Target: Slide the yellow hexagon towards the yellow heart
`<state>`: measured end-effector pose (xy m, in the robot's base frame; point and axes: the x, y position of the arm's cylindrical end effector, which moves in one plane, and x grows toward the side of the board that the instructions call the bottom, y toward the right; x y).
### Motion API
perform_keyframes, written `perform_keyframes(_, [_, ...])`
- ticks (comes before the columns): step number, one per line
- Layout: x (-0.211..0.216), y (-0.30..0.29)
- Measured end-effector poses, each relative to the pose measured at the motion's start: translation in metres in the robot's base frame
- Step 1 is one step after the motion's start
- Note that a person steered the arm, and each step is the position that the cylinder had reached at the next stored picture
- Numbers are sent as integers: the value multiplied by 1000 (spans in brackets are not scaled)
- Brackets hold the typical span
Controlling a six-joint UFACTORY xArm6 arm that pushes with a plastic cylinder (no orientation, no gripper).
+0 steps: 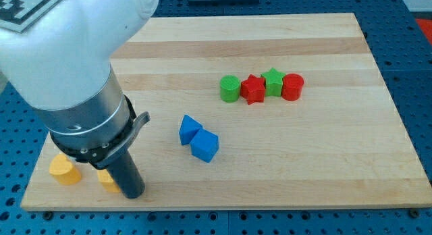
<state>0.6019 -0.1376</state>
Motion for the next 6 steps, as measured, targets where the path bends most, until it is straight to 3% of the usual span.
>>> perform_keyframes(6, [-28,-19])
